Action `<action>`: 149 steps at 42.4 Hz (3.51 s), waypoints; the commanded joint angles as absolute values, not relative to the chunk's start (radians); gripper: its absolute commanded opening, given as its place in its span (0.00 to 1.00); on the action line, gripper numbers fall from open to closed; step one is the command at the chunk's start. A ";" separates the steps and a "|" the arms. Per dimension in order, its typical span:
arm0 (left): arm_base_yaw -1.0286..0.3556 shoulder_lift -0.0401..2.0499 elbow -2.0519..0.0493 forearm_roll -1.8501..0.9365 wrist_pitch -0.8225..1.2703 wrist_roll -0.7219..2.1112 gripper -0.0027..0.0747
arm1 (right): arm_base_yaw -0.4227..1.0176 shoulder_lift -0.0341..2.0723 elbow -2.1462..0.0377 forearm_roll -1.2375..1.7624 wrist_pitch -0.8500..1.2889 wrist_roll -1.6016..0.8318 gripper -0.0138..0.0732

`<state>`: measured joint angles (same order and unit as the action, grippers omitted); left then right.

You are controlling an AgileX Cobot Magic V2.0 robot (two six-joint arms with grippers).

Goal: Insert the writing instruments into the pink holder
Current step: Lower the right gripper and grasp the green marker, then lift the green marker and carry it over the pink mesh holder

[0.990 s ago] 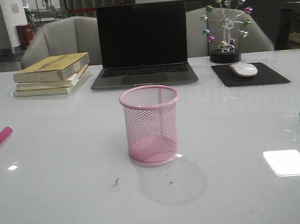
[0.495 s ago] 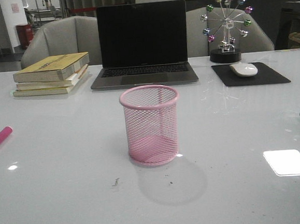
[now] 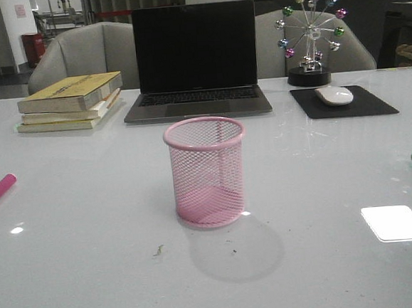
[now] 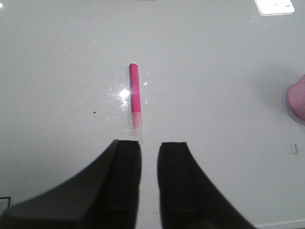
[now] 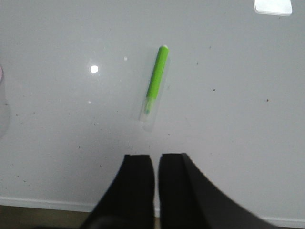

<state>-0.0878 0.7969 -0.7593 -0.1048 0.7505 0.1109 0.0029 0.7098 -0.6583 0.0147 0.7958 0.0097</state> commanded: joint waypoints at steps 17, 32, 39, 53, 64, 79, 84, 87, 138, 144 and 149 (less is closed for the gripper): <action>-0.482 0.798 -0.785 -0.167 0.657 0.136 0.74 | -0.051 1.092 -0.727 0.048 0.670 0.045 0.73; -0.551 0.798 -0.785 -0.167 0.657 0.136 0.74 | -0.049 1.445 -0.949 0.071 0.663 0.038 0.73; -0.551 0.798 -0.785 -0.167 0.657 0.136 0.74 | -0.049 1.590 -1.055 0.071 0.664 0.037 0.73; -0.551 0.798 -0.785 -0.167 0.657 0.136 0.74 | -0.049 1.806 -1.235 0.061 0.666 0.024 0.73; -0.551 0.798 -0.785 -0.167 0.657 0.136 0.74 | -0.049 1.906 -1.321 0.036 0.685 0.024 0.73; -0.551 0.798 -0.785 -0.167 0.657 0.136 0.74 | -0.049 1.922 -1.343 0.013 0.705 0.024 0.43; -0.551 0.798 -0.785 -0.167 0.657 0.136 0.74 | -0.049 1.922 -1.343 0.013 0.707 0.024 0.37; -0.551 0.798 -0.785 -0.167 0.657 0.136 0.74 | -0.049 1.922 -1.343 0.013 0.709 0.024 0.37; -0.551 0.798 -0.785 -0.167 0.654 0.136 0.74 | 0.593 1.181 -0.748 0.018 -0.489 -0.015 0.37; -0.551 0.798 -0.785 -0.167 0.654 0.136 0.74 | 0.621 1.309 -0.748 0.018 -0.674 -0.015 0.37; -0.551 0.798 -0.785 -0.167 0.654 0.136 0.74 | 0.626 1.427 -0.748 0.015 -0.819 -0.015 0.37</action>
